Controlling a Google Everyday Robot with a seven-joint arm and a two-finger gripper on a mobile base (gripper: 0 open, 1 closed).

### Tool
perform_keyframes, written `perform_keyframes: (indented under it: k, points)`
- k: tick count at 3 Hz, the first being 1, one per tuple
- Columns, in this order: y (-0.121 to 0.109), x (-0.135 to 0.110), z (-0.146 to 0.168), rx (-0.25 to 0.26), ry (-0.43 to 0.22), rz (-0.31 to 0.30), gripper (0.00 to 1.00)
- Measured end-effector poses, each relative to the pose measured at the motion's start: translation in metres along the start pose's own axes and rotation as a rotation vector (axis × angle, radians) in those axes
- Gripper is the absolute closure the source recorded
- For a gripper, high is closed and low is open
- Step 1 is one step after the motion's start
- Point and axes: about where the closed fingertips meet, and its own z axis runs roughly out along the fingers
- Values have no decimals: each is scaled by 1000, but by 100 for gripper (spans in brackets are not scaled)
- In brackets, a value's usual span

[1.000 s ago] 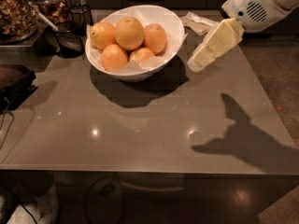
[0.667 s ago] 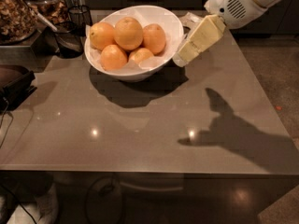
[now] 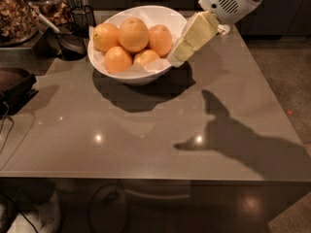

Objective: Pick orange from white bowl

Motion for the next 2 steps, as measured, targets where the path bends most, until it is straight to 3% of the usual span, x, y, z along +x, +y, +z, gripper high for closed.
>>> perform_keyframes:
  k: [2]
  points:
    - [-24,-52,45,-51,-146,-101,0]
